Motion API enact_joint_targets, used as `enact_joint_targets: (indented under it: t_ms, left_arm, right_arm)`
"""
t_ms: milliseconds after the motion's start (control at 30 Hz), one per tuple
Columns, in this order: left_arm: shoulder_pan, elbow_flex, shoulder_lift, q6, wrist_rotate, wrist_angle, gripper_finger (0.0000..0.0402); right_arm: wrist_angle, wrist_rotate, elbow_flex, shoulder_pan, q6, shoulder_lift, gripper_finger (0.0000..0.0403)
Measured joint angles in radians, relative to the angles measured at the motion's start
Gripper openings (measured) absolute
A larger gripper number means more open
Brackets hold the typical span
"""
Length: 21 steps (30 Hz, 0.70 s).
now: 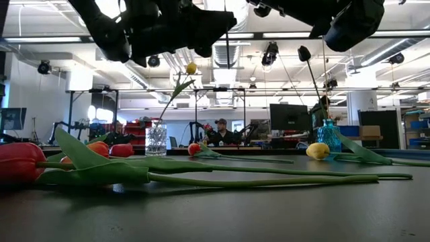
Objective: Sort flowers into vase by color
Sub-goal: Put the black flower into the blue vase
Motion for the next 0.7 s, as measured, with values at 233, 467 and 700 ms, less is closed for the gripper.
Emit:
enact_joint_targets:
  t_ms: [233,467,700]
  left_arm:
    - [0.000,-0.009,-0.003,-0.004,-0.014,-0.007,0.0007]
    - [0.007,-0.026,-0.003,-0.005,-0.072,-0.052,0.0002]
    - [0.016,-0.026,-0.007,0.025,-0.099,-0.077,0.0001]
  right_arm:
    - [-0.044,0.080,0.000,0.000,0.000,0.000,0.0012]
    - [-0.269,0.332,0.001,0.000,-0.041,-0.068,0.0017]
    - [-0.677,0.384,0.009,0.000,0.090,-0.211,0.0083]
